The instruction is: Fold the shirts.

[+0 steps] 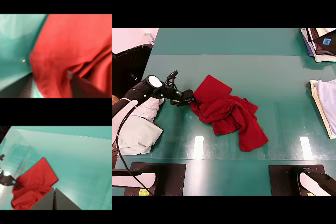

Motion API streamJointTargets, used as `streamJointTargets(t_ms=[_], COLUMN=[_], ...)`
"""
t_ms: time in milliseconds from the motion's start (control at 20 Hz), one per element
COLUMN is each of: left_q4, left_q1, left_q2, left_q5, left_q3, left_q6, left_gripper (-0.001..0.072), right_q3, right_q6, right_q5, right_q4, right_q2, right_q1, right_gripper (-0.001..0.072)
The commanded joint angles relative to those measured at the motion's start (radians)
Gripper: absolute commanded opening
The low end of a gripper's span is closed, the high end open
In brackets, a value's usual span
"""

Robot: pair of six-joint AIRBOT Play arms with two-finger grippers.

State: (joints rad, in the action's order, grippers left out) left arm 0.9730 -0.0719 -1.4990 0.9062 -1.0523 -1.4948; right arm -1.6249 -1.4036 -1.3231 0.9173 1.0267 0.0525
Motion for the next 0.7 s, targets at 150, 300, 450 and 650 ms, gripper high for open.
streamJointTargets(t_ms=[150, 300, 450, 650], left_q4=[-0.017, 0.060, 0.090, 0.093], left_q1=[0.005, 0.005, 0.005, 0.005], left_q2=[-0.002, 0.055, 0.103, 0.106], left_q5=[0.035, 0.072, 0.072, 0.092], left_q3=[-0.111, -0.202, -0.235, -0.235], left_q6=[0.063, 0.063, 0.063, 0.063], left_gripper=[0.0025, 0.0025, 0.0025, 0.0025], right_q3=[0.104, 0.362, 0.686, 1.046], right_q6=[-0.001, -0.001, 0.000, 0.082], right_q5=[-0.143, -0.182, -0.154, -0.029], right_q4=[0.002, 0.003, 0.003, -0.003], right_q2=[-0.010, -0.054, -0.101, -0.073], right_q1=[-0.026, -0.080, -0.145, -0.103], right_gripper=[0.0017, 0.0017, 0.0228, 0.0430])
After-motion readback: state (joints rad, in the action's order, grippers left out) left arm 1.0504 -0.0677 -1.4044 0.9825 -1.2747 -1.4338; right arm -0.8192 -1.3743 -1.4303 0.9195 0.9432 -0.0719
